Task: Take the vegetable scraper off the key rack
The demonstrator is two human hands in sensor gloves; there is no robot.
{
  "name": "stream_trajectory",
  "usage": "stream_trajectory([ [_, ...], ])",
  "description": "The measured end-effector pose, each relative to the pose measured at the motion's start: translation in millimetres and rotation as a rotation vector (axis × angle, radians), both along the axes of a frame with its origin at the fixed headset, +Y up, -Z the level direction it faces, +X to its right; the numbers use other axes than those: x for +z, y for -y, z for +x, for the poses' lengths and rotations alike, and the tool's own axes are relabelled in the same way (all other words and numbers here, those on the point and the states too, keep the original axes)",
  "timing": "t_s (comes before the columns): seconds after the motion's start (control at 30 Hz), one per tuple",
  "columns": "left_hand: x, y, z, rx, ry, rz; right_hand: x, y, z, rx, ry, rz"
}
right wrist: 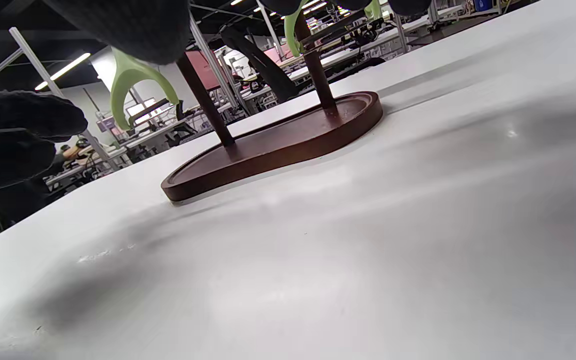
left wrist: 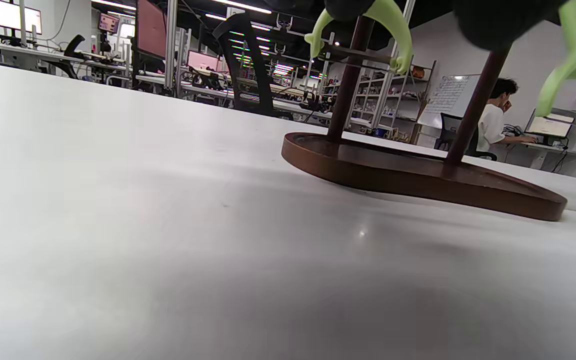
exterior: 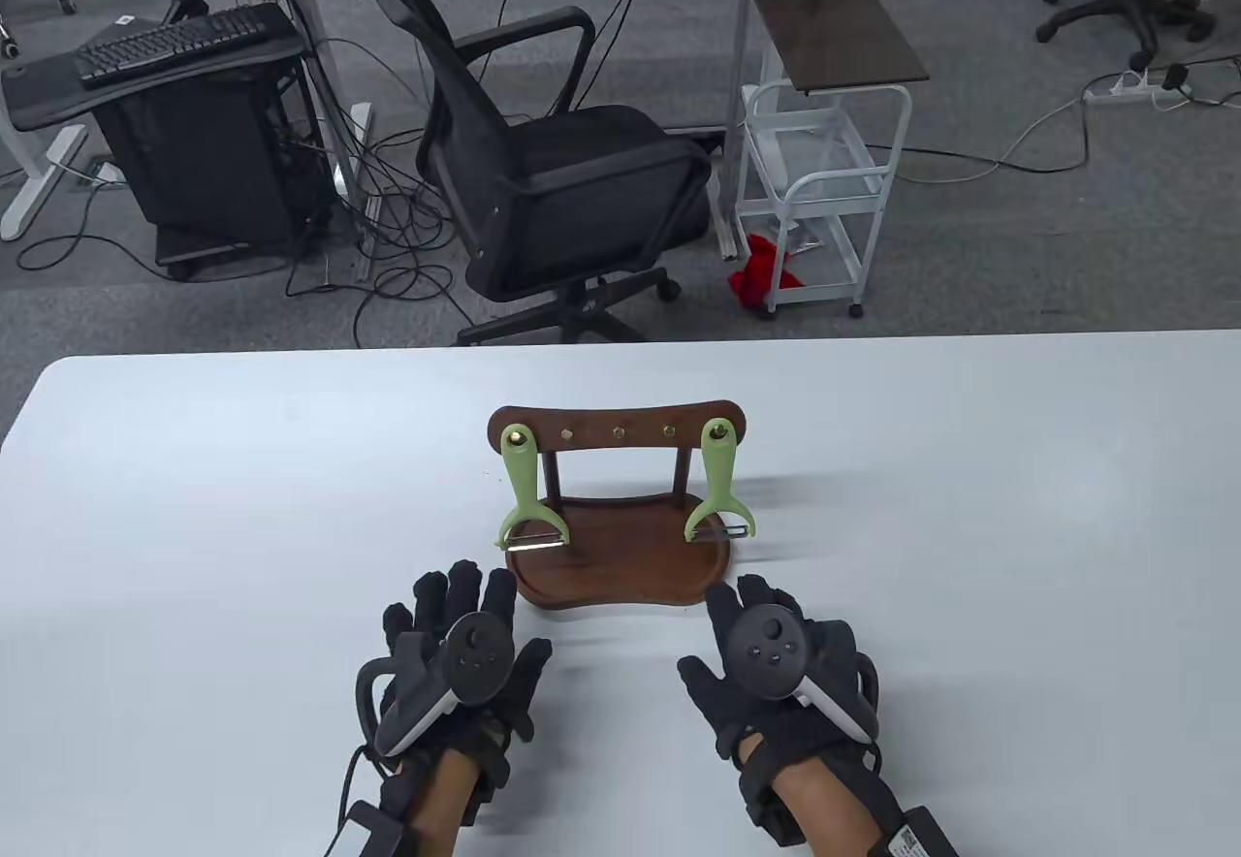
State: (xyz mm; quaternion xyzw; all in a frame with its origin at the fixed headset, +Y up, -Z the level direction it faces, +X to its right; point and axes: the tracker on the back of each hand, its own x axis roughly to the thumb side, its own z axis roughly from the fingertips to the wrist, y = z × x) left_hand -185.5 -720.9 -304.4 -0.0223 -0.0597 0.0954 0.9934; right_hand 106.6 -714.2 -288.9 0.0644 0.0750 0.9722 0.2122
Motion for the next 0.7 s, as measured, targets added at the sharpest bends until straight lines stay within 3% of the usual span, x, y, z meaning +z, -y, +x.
stream_trajectory([
  [0.7, 0.2, -1.1, -0.1, 0.027, 0.004, 0.017, -0.3, 0.7, 1.0, -0.024, -0.013, -0.018],
])
